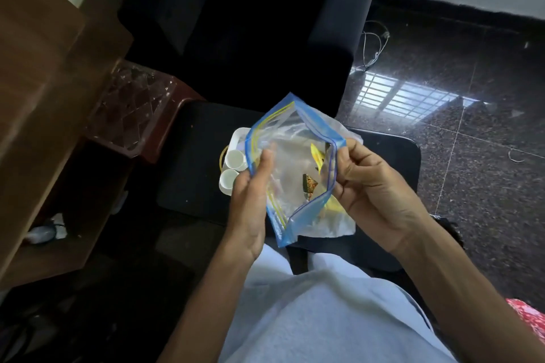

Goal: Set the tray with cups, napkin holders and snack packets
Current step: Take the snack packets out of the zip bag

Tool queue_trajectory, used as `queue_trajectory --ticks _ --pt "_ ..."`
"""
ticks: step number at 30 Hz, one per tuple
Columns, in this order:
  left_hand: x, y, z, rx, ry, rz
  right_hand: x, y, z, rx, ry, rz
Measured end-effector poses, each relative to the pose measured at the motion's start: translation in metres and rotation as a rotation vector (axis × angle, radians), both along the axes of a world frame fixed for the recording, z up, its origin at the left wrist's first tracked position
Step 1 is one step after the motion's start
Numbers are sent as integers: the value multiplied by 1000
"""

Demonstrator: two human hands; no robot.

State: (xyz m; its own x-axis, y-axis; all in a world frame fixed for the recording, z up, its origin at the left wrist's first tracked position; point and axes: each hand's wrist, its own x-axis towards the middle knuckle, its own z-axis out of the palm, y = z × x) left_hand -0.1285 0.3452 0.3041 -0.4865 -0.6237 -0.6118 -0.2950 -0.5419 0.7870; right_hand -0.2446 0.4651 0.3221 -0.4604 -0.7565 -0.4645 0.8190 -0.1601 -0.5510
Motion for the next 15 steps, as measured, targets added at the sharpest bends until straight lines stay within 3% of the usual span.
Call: queue_trajectory --ticks 4,6,7,10,11,13,15 --pt "-8 7 1 48 124 8 -6 26 -9 51 184 27" --pt "-7 12 3 93 184 -14 -7 44 -10 181 322 53" --pt "-6 14 4 112 213 -26 -6 52 -11 330 474 77" --pt "-1 19 6 131 258 -84 -5 64 -16 891 1254 64" --pt "1 19 6 102 249 -105 -3 61 -14 916 1465 7" --pt "6 16 5 30 237 -144 1 45 -10 689 1724 51" --pt "12 10 6 -13 226 -160 9 22 -9 430 1860 394"
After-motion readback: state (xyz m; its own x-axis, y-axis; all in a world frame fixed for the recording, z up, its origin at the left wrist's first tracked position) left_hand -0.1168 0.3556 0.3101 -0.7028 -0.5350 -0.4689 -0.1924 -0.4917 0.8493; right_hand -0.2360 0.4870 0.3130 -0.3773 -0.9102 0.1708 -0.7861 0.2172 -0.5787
